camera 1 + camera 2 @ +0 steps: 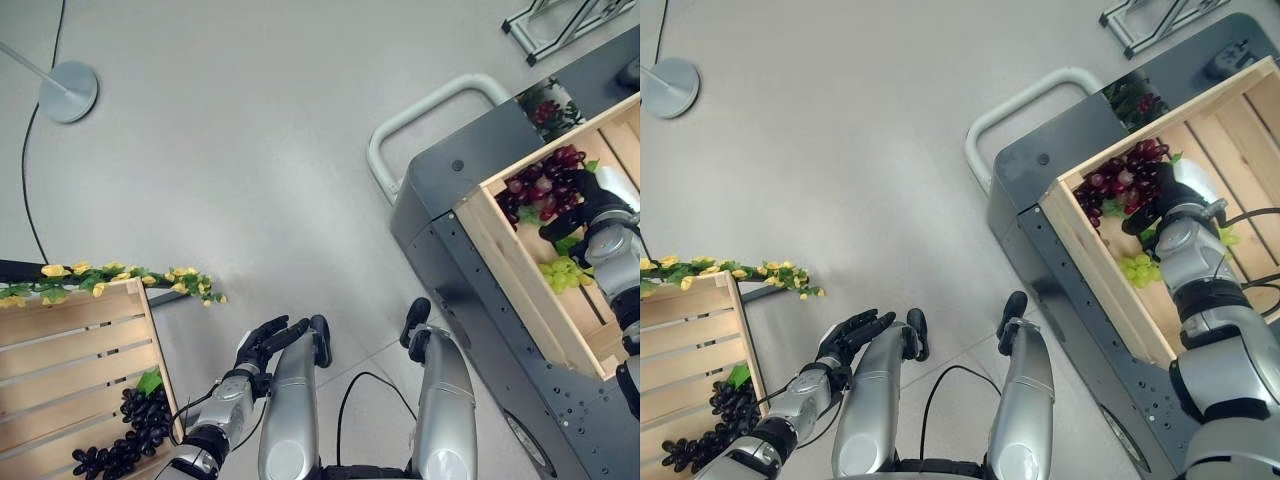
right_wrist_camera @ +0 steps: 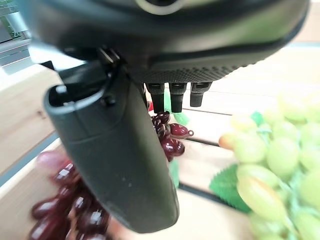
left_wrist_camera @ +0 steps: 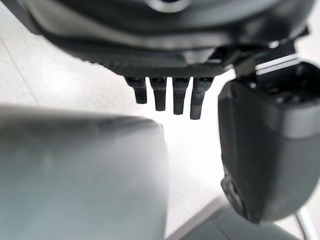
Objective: Pick up the fruits from the basket on one side to the basket on the other side
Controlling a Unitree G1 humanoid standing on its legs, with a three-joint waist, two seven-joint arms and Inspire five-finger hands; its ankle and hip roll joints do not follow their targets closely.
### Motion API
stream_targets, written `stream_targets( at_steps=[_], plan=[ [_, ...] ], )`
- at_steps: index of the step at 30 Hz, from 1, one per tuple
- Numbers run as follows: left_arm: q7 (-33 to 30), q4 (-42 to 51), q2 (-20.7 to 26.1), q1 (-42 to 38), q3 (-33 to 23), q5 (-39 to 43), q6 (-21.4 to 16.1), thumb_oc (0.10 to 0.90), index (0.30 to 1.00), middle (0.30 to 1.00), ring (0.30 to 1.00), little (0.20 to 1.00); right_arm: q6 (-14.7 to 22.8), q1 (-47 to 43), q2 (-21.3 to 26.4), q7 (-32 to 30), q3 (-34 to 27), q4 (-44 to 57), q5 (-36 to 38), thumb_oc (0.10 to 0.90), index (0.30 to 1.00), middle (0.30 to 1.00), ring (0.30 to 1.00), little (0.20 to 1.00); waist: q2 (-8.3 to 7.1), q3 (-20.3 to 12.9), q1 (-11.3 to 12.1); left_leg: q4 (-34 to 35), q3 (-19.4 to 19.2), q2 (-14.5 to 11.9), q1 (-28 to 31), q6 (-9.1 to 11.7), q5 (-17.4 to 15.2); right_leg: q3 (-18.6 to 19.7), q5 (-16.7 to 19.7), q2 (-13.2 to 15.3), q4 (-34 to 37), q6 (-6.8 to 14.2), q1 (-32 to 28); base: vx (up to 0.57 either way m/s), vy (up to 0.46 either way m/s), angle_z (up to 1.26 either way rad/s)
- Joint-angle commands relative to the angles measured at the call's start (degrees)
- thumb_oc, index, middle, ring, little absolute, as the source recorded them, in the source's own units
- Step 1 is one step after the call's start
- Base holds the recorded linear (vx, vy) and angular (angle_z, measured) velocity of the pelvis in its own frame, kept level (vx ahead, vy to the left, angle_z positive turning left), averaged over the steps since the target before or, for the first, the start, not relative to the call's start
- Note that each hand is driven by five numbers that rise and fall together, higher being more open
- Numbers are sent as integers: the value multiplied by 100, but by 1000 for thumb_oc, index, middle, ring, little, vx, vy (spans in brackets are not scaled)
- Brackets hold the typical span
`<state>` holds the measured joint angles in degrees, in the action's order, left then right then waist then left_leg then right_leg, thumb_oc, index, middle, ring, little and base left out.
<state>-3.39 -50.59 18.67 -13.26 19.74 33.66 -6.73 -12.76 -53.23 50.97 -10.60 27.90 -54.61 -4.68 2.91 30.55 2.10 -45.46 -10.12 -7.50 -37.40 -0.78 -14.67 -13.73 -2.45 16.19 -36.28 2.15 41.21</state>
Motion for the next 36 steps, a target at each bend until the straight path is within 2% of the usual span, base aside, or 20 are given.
stream_targets(
  at_steps=[1, 7, 9, 13, 16, 18, 21, 22, 24, 27, 33, 36],
  plan=[
    [68, 484, 151, 411, 109, 186, -438, 800, 900, 900, 900, 900, -145, -760, 473, -1017, 135, 63, -499, 800, 900, 900, 900, 900, 239, -76, 112, 57, -205, 229, 61, -174, 23, 112, -607, -2, -879, -49, -275, -5, 48, 3],
    [-9, 634, 121, 438, 211, 240, -473, 800, 900, 900, 900, 900, -387, -859, 492, -1497, 57, 117, -388, 800, 900, 900, 900, 900, 279, -76, 116, 166, -219, 276, 72, -157, 48, 111, -603, -19, -816, -42, -259, -7, 32, 3],
    [-52, 687, 130, 434, 232, 228, -458, 800, 900, 900, 900, 900, -360, -830, 499, -1579, -18, 129, -190, 800, 900, 900, 900, 900, 269, -76, 119, 199, -214, 288, 93, -164, 49, 100, -594, -24, -779, -37, -283, 0, 0, 0],
    [-79, 648, 122, 386, 238, 207, -454, 800, 900, 900, 900, 900, 13, -748, 433, -1442, -165, 114, 202, 800, 900, 900, 900, 900, 249, -76, 111, 205, -211, 281, 119, -178, 40, 99, -590, -20, -768, -36, -306, 0, 0, 0],
    [-83, 622, 111, 346, 215, 256, -454, 800, 900, 900, 900, 900, 229, -762, 354, -913, -223, 218, 594, 800, 900, 900, 900, 900, 253, -76, 107, 193, -207, 291, 100, -184, 38, 123, -591, -23, -786, -47, -273, -2, 8, 1],
    [-69, 591, 87, 316, 204, 306, -476, 800, 900, 900, 900, 900, 221, -739, 304, -626, -173, 248, 178, 800, 900, 900, 900, 900, 266, -76, 102, 215, -215, 288, 86, -176, 57, 121, -586, -3, -797, -51, -237, -11, 31, 2],
    [-59, 614, 81, 332, 213, 331, -486, 800, 900, 900, 900, 900, 374, -704, 349, -424, -46, 167, 212, 800, 900, 900, 900, 900, 287, -76, 104, 234, -212, 297, 88, -180, 70, 121, -595, 20, -830, -62, -221, 0, 0, 0],
    [-53, 604, 63, 348, 216, 324, -509, 800, 900, 900, 900, 900, 587, -659, 337, -232, -51, 132, 372, 800, 900, 900, 900, 900, 293, -76, 105, 225, -211, 300, 92, -179, 65, 125, -605, 30, -857, -65, -220, 0, 0, 0],
    [-41, 601, 59, 358, 207, 295, -524, 800, 900, 900, 900, 900, 754, -636, 290, 50, -61, 142, 588, 800, 900, 900, 900, 900, 289, -76, 116, 208, -210, 309, 94, -186, 52, 129, -612, 29, -874, -72, -219, 0, 0, 0],
    [-63, 656, 69, 336, 233, 258, -535, 800, 900, 900, 900, 900, 1026, -646, 154, 629, -124, 195, 1287, 800, 900, 900, 900, 900, 288, -76, 146, 210, -210, 318, 57, -198, 62, 111, -605, 38, -877, -88, -181, 0, 0, 0],
    [-57, 689, 36, 345, 225, 211, -534, 800, 900, 900, 900, 900, 1585, -494, -108, 1128, -417, 60, 2384, 800, 900, 900, 900, 900, 318, -76, 188, 194, -171, 352, 47, -188, 58, 87, -648, 52, -943, -111, -179, 0, 0, 0],
    [-48, 707, 21, 344, 254, 199, -545, 800, 900, 900, 900, 900, 1760, -431, -270, 1217, -562, 59, 2429, 800, 900, 900, 900, 900, 336, -76, 204, 184, -171, 372, 47, -183, 66, 63, -650, 56, -953, -115, -185, 0, 0, 0]
  ],
)
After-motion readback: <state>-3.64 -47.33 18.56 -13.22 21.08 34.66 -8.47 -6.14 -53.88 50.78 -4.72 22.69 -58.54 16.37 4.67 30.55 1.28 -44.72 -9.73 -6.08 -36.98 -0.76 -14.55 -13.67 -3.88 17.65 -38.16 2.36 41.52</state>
